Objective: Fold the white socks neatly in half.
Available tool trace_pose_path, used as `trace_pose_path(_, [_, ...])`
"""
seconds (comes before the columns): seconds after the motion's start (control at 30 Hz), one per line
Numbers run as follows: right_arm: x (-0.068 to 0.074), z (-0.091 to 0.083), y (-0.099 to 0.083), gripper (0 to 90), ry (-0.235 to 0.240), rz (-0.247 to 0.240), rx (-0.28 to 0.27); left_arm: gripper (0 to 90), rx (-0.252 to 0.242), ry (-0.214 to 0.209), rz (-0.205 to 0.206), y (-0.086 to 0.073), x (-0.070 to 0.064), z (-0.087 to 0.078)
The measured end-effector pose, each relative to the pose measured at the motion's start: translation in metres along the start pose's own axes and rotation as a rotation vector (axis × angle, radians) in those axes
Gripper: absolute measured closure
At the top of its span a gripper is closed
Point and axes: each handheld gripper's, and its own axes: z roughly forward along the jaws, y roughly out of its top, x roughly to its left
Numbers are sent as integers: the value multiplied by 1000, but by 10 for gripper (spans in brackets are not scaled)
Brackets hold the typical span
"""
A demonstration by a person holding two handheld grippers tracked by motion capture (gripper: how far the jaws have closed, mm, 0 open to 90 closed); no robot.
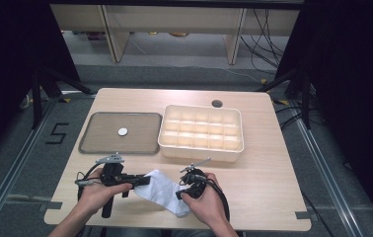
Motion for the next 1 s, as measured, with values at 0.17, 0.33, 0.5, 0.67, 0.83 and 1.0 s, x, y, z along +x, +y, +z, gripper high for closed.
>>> trace_pose_path(0.17, [3,17,1,895,-6,33,35,818,-6,-4,5,0,-3,-2])
trace_pose_path(0.33, [3,30,1,895,6,31,51,818,-6,-30,7,1,-7,-3])
trace_pose_path(0.5, [7,35,3,896,11,38,52,818,-7,-62,13,1,-16,-2])
trace_pose_path(0.67, [10,39,5,896,17,30,51,818,1,-73,26,2,-22,-1])
trace_pose_path(0.83, [8,43,6,897,35,-7,36,818,9,-81,37,4,-28,3])
trace_pose_path(1.0, [11,43,7,898,45,40,44,818,13,-92,41,5,-29,6])
